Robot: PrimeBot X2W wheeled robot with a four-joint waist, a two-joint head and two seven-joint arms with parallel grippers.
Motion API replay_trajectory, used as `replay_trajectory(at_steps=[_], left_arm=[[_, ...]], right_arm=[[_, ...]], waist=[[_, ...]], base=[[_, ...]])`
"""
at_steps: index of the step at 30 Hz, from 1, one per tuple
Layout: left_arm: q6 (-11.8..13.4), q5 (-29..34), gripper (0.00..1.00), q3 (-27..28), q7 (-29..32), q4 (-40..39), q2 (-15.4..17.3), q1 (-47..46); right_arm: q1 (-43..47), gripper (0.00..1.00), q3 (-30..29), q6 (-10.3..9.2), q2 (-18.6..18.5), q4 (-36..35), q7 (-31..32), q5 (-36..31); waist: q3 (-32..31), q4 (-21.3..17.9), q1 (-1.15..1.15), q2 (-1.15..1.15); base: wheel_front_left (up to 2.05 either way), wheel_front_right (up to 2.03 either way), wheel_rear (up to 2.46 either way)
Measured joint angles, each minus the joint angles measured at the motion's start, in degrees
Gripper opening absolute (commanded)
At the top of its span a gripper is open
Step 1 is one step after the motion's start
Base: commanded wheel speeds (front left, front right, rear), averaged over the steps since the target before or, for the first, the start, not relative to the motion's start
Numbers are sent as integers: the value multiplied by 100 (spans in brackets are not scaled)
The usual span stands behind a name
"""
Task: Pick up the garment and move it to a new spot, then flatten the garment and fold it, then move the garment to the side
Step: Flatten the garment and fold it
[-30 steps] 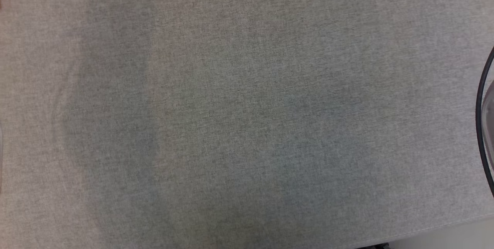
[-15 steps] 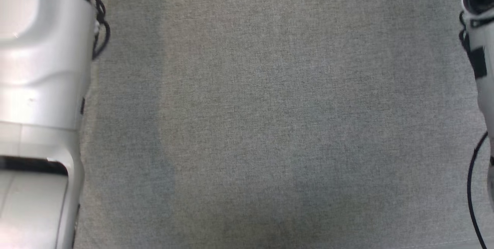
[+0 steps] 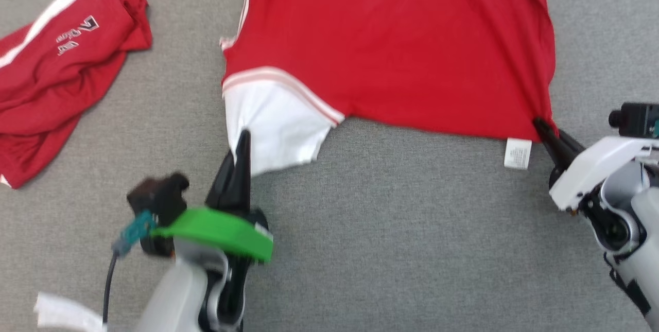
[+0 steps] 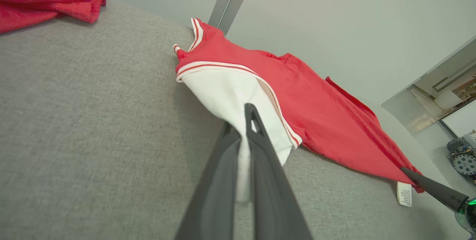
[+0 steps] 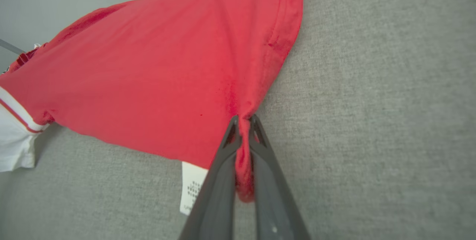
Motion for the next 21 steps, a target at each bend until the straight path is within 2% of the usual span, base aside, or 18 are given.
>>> replay_trajectory(at_steps=[4,9,15,21], left_arm=[[501,-153,0,-11,322,-1254,212,1575],[994,-279,0,-30,497,-2271,385,2973],[1180,-375,0,-237,680,-2961,413,3704],[1167,-244,0,-343,1073,-3077,628,3339]], right_arm=[[785,0,65,0,-97,-113,-108,231],[1533,0,58,1,-237,-260,-286,257],[2453,0,-283,0,-387,-832,-428,398],[2520,0,-567,0,-374,-1129,-231,298]], waist=[[-516,28,0,0],[-1033,66,0,0],[-1331,192,-1,0],[-1124,235,0,0]], base=[[0,0,0],[0,0,0],[0,0,0],[0,0,0]])
